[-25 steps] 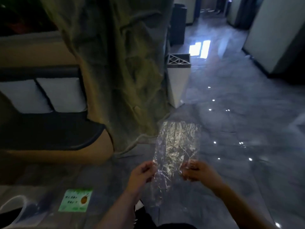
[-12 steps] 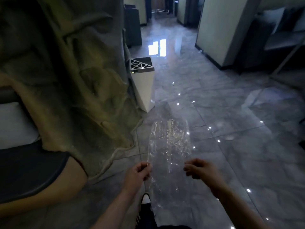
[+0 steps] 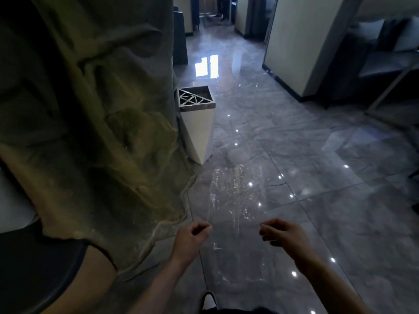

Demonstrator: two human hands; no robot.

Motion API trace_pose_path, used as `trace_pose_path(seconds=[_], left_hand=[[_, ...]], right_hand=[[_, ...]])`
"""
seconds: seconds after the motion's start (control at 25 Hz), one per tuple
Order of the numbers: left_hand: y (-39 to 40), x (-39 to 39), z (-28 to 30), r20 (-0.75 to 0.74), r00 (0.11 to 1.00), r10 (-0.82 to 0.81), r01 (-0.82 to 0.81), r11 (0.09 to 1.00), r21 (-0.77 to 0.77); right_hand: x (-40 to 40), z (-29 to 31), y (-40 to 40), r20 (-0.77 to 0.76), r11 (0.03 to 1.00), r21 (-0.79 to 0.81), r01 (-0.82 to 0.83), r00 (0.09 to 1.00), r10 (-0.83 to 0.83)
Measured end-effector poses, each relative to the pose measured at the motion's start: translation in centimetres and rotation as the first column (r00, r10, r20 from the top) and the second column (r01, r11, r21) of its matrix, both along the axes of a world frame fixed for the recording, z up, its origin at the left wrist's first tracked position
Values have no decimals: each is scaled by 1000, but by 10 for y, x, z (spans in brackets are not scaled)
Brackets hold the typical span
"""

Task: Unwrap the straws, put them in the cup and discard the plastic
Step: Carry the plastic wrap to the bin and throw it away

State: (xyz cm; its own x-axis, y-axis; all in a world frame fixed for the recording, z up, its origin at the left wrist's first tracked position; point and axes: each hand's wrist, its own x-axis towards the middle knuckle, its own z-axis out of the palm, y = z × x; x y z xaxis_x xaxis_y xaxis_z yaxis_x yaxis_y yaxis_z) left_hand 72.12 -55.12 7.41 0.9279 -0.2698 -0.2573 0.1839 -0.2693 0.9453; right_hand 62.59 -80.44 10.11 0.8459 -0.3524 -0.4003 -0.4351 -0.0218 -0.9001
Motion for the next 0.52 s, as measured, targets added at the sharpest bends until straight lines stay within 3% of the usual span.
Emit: trace_pose_path(seconds=[0.52], left_hand=[[-77, 142, -4, 7, 988, -155, 155, 987, 32]], right_hand=[[107, -14, -77, -17, 998, -26, 62, 998, -63]])
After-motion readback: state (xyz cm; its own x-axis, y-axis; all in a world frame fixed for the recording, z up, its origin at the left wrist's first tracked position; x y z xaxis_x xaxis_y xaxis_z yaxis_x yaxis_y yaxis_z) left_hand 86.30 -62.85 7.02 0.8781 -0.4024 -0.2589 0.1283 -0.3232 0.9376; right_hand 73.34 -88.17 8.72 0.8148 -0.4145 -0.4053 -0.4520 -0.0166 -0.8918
